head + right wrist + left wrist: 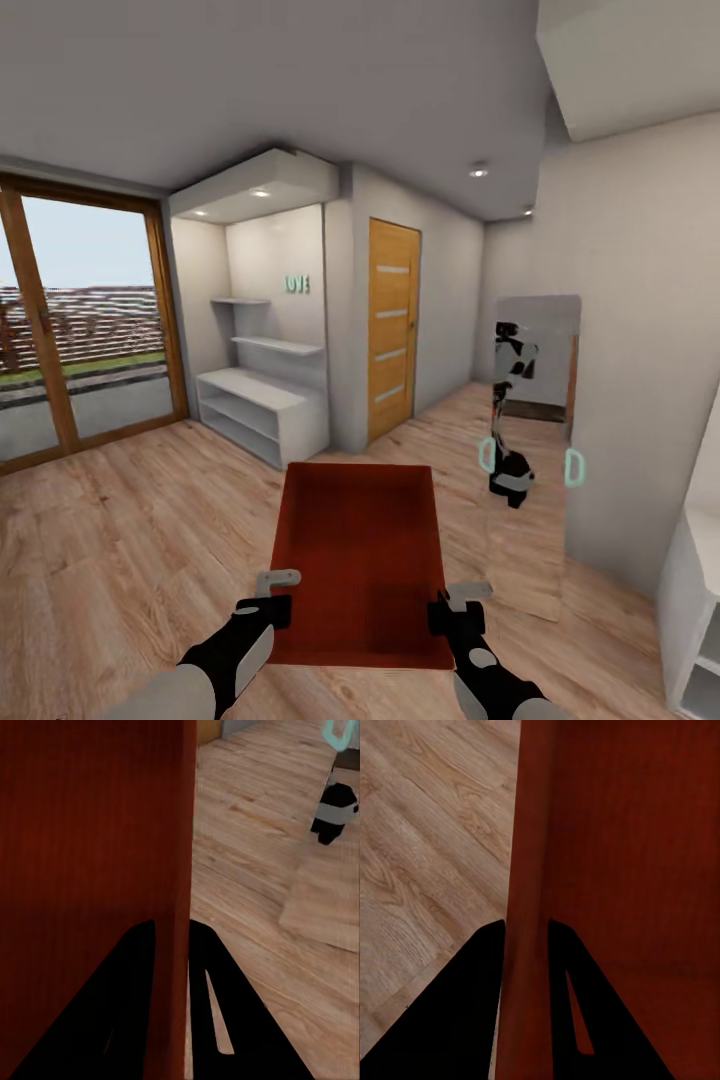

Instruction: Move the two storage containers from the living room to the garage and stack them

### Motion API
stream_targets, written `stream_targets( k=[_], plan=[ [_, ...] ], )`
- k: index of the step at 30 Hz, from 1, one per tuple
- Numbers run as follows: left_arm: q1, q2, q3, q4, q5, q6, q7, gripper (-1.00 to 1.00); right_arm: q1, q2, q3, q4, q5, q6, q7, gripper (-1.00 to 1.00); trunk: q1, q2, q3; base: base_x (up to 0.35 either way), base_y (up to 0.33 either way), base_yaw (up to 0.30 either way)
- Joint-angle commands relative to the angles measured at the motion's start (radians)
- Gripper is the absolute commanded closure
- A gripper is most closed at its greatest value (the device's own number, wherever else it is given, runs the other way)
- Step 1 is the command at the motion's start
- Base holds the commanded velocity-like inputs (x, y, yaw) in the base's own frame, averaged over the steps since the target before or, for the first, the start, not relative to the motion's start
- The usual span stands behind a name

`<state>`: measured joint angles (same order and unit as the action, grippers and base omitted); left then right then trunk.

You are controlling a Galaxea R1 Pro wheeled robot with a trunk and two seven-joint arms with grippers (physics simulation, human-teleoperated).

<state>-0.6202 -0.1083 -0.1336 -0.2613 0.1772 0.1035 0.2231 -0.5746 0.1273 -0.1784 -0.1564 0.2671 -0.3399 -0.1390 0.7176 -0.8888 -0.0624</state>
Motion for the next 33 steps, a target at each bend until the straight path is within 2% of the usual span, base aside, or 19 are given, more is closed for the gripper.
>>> stream_targets(
  k=[1, 7, 33],
  plan=[
    [-0.001, 0.007, 0.014, -0.005, -0.018, 0.007, 0.013, 1.0, -0.001, 0.0, -0.033, 0.001, 0.005, -0.004, -0.004, 1.0, 0.001, -0.001, -0.002, 0.321, 0.0, 0.27],
    [-0.001, 0.007, 0.014, -0.006, -0.019, 0.007, 0.013, 1.0, -0.001, 0.0, -0.033, 0.001, 0.005, -0.004, -0.002, 1.0, 0.001, -0.001, -0.002, 0.321, 0.0, 0.208],
    [-0.001, 0.007, 0.014, -0.006, -0.019, 0.007, 0.013, 1.0, -0.001, 0.0, -0.033, 0.001, 0.006, -0.004, -0.002, 1.0, 0.001, -0.001, -0.002, 0.321, 0.0, 0.004]
  ],
)
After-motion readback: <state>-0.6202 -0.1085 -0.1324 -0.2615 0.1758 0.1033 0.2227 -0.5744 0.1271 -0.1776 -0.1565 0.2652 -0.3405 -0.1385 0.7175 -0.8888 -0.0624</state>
